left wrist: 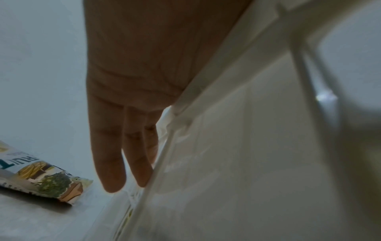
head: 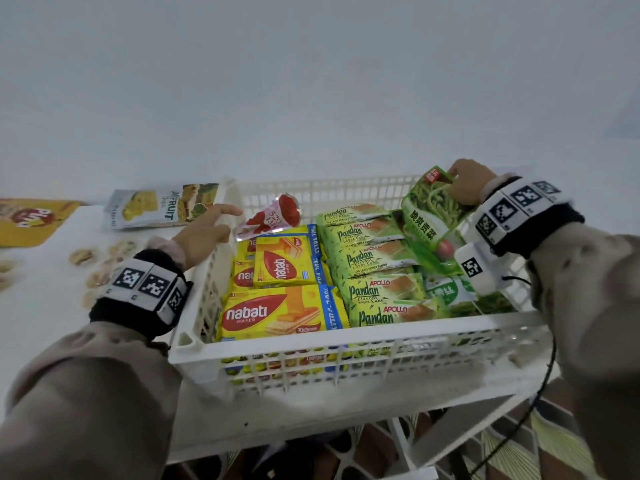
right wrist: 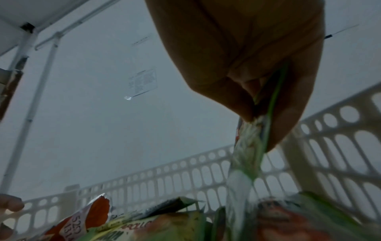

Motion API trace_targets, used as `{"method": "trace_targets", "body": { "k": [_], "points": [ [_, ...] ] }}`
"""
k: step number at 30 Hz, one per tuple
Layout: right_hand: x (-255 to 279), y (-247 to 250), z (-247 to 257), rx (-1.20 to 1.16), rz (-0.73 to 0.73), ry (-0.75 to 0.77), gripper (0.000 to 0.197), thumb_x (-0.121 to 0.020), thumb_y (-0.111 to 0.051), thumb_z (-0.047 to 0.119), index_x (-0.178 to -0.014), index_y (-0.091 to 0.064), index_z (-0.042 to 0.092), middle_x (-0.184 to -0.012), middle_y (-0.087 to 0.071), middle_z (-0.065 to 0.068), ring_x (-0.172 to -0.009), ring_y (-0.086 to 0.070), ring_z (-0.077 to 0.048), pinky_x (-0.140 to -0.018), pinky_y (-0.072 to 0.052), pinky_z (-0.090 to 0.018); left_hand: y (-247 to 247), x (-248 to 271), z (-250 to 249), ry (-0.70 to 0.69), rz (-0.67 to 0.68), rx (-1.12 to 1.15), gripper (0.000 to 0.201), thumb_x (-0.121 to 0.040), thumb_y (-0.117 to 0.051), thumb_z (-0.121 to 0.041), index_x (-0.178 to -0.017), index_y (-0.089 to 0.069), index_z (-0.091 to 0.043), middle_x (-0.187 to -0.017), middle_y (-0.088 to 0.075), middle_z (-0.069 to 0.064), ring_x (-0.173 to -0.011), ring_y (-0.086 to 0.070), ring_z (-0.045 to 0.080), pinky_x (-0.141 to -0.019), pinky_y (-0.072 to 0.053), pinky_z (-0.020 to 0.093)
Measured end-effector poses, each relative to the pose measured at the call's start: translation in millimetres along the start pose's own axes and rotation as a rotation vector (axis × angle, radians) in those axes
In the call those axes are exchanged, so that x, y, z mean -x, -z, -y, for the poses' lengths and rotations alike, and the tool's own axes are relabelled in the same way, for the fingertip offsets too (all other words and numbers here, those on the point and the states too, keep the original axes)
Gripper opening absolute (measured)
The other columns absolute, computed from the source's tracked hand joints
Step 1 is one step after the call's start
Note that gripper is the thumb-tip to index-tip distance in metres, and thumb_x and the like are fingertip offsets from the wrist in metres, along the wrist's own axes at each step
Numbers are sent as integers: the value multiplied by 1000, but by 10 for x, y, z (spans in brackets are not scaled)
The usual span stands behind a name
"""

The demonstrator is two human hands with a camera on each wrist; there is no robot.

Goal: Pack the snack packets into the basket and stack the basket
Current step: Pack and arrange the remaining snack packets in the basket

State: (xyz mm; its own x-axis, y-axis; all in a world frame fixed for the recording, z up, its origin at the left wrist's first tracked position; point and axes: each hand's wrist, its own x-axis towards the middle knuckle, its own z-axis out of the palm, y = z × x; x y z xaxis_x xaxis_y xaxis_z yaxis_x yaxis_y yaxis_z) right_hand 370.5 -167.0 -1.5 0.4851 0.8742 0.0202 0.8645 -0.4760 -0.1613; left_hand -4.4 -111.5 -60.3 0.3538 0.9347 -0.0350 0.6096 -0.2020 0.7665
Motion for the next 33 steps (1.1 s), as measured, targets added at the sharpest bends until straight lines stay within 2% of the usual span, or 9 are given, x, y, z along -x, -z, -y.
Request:
{"method": "trace_targets", "body": {
  "k": [6, 9, 12, 15, 19, 21, 26, 30, 33],
  "points": [
    [-9, -126, -63, -43, 49, 2, 50, -91, -44, 2, -139, -32, 10, -132, -47, -21, -106, -52, -33, -72, -40, -28, -6, 12, 1, -11, -9, 12, 35, -91, -36, -2, -115, -44, -27, -143, -34, 7, -107, -40, 20, -91, -30, 34],
    [19, -181, -52, 140, 120, -10, 40, -94, -44, 10, -134, -41, 4, -136, -46, -18, -120, -48, -32, -92, -41, -34, -12, 2, 1, -15, -18, 12, 38, -90, -36, 0, -118, -45, -24, -142, -35, 7, -107, -39, 19, -90, -29, 32],
    [14, -202, -52, 203, 93, 53, 47, -94, -48, 21, -139, -37, 15, -142, -37, -15, -126, -43, -31, -103, -39, -38, -8, -12, 17, -14, -28, 19, 38, -90, -36, 1, -116, -46, -25, -140, -37, 7, -106, -39, 19, -90, -29, 32],
    [9, -280, -7, 232, 197, 190, 58, -93, -49, 31, -145, -26, 20, -146, -34, -14, -131, -38, -30, -107, -35, -39, -9, -28, 27, -10, -33, 27, 37, -89, -37, 2, -113, -46, -26, -138, -38, 8, -103, -40, 20, -88, -30, 31],
    [3, -446, 27, 295, 410, 247, 63, -98, -38, 37, -148, -12, 9, -151, -26, -13, -136, -30, -29, -110, -28, -34, -11, -36, 32, -16, -36, 25, 37, -89, -37, 2, -113, -46, -25, -138, -39, 9, -105, -39, 19, -88, -30, 30],
    [-35, -479, 0, 307, 453, 254, 63, -99, -35, 34, -148, -6, 7, -154, -16, -14, -140, -23, -28, -111, -23, -33, -10, -32, 31, -17, -40, 29, 38, -89, -37, 3, -113, -46, -25, -139, -38, 8, -107, -39, 19, -89, -30, 30],
    [-115, -611, -92, 391, 466, 256, 65, -99, -32, 38, -149, 5, 17, -156, 4, -13, -144, -4, -29, -116, -12, -45, -12, -20, 22, -13, -31, 29, 38, -90, -36, 2, -118, -46, -21, -142, -36, 8, -107, -40, 19, -92, -31, 32],
    [-230, -422, -2, 445, 521, 262, 66, -98, -36, 37, -149, 0, 14, -156, -7, -12, -143, -15, -28, -115, -19, -43, -13, -15, 18, -14, -35, 38, 38, -91, -36, 2, -122, -46, -19, -142, -35, 8, -109, -38, 17, -96, -31, 33],
    [-194, 8, 293, 448, 308, 330, 57, -97, -44, 29, -147, -20, 15, -153, -26, -6, -138, -30, -23, -113, -26, -37, -11, -28, 28, -17, -32, 42, 36, -92, -36, 1, -119, -46, -21, -144, -34, 7, -111, -35, 14, -96, -30, 30]
  ]
}}
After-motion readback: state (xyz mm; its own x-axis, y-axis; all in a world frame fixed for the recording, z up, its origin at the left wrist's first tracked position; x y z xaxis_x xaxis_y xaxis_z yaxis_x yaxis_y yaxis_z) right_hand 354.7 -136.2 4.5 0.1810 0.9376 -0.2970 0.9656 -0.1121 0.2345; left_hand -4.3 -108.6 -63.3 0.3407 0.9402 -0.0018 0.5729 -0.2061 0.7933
